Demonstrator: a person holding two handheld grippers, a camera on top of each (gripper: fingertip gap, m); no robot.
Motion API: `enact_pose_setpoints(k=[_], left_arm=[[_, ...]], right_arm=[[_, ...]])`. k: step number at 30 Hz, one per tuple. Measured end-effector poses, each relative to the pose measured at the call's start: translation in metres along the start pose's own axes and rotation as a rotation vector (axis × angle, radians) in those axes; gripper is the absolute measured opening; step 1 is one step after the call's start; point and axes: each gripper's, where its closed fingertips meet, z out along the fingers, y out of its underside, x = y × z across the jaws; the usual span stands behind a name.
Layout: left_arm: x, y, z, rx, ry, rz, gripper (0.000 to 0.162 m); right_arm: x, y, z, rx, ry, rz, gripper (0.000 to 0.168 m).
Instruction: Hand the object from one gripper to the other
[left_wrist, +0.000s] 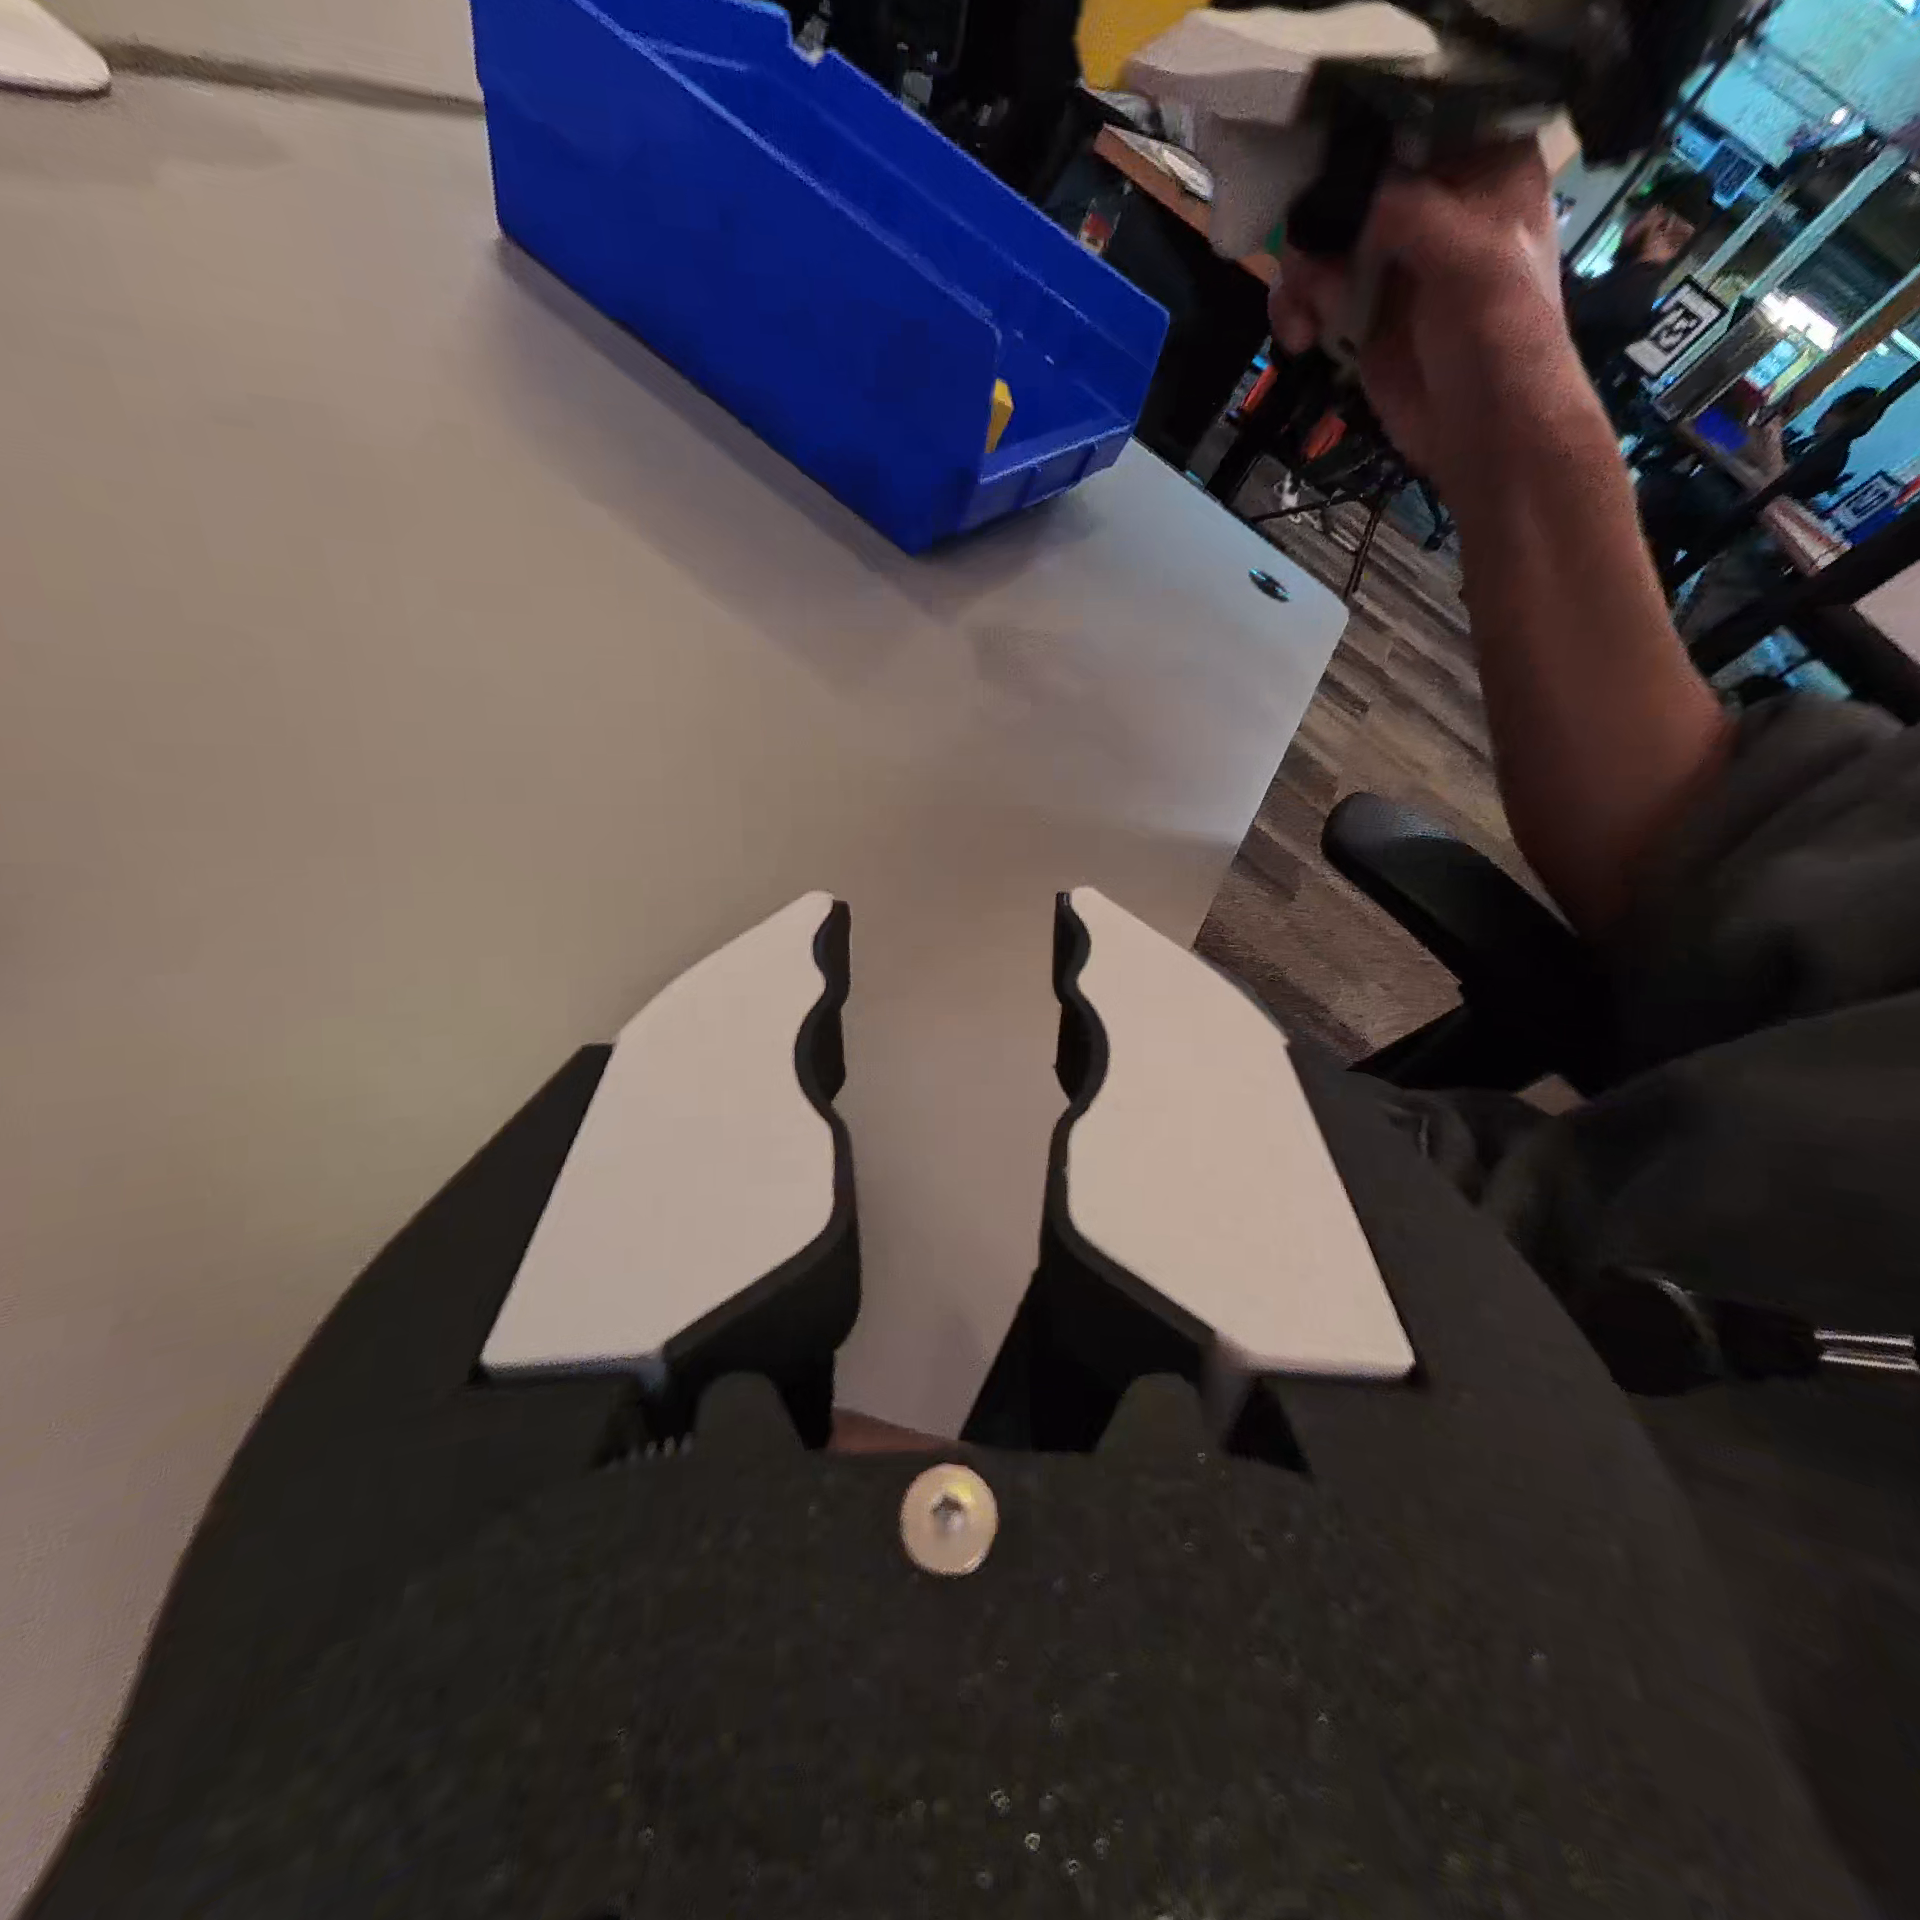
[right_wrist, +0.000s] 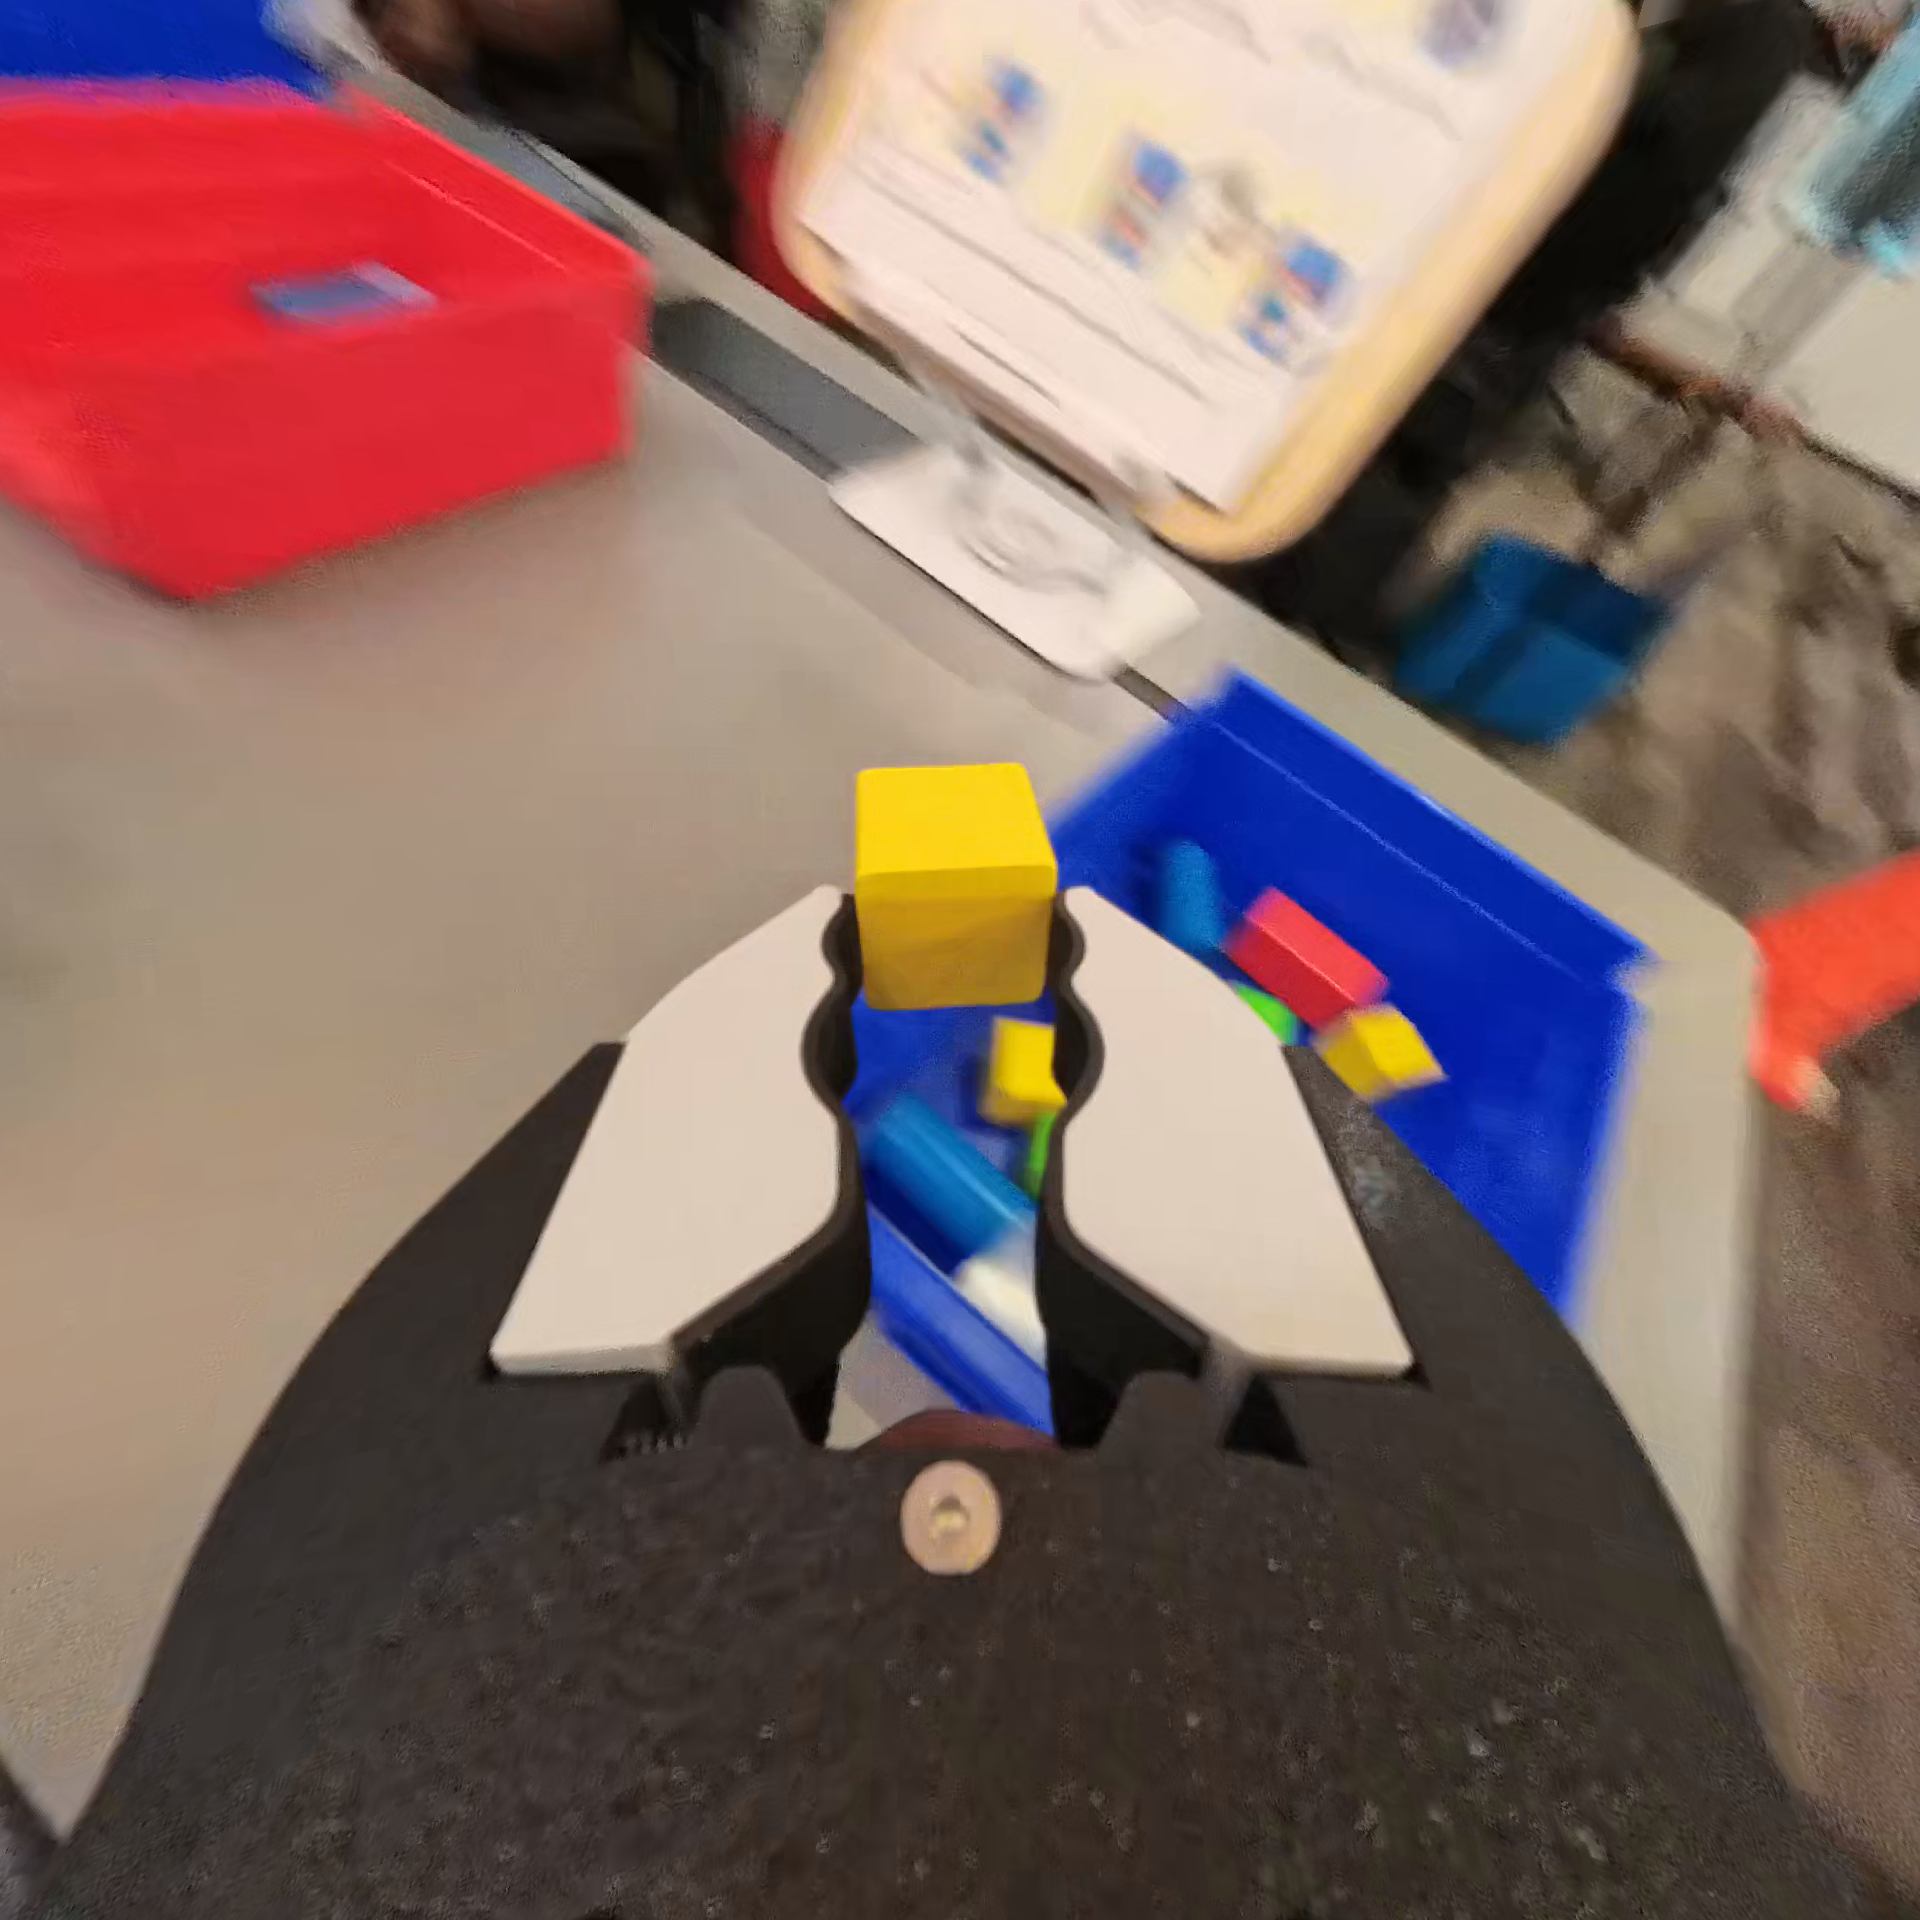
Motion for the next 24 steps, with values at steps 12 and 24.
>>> enact_pose_setpoints(k=[12, 24], left_arm=[[-0.004, 0.004, 0.002, -0.030, -0.072, 0.114, 0.037], [-0.003, 0.004, 0.000, -0.033, -0.056, 0.109, 0.037]], right_arm=[[0.112, 0.101, 0.114, -0.748, -0.011, 0.206, 0.035], [0.109, 0.143, 0.161, -1.154, -0.121, -0.060, 0.034]])
